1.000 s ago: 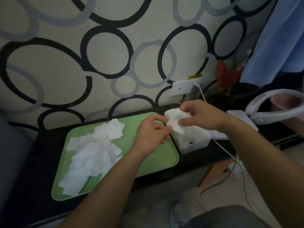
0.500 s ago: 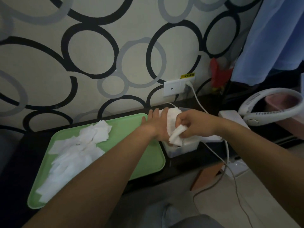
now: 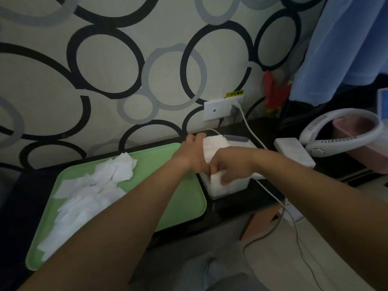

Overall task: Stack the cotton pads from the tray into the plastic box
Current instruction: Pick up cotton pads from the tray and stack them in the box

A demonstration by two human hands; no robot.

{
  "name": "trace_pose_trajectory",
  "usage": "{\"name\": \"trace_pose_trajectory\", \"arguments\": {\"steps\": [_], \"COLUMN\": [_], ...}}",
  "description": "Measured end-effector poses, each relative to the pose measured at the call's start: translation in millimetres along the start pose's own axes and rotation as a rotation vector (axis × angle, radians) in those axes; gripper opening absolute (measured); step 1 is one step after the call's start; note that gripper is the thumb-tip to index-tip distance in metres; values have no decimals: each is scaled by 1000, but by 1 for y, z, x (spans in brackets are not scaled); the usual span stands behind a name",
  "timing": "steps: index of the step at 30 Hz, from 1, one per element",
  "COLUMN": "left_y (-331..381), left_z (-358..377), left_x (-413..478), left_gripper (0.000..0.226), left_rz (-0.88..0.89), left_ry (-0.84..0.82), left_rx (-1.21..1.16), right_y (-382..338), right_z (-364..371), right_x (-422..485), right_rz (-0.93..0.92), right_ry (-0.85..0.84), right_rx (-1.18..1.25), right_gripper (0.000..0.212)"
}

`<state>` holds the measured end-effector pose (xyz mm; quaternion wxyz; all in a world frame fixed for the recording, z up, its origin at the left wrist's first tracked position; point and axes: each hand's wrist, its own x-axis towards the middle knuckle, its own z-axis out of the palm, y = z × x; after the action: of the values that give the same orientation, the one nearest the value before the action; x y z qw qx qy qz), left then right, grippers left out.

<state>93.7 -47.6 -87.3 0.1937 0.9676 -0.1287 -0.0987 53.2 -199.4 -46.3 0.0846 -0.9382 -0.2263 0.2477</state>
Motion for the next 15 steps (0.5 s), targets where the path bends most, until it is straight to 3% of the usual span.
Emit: {"name": "trace_pose_trajectory", "arguments": {"steps": [3, 7, 12, 15], "left_y": [-2, -1, -4, -14], "left_z": [3, 3, -4, -14], "left_x": [-1, -4, -17, -37], "left_gripper": [110, 114, 118, 103], "left_rz": [6, 14, 51, 73], "left_ry": [29, 18, -8, 56], "left_rx": [-23, -81, -241, -325], "right_y": [-1, -3, -12, -17], "right_z": [11, 19, 17, 14], "right_x": [3, 8, 10, 1], "right_rz": [75, 191, 262, 248], "right_ry": [186, 281, 245, 226], "right_rx": [-50, -125, -222, -212], "right_gripper": [20, 24, 18, 17]}}
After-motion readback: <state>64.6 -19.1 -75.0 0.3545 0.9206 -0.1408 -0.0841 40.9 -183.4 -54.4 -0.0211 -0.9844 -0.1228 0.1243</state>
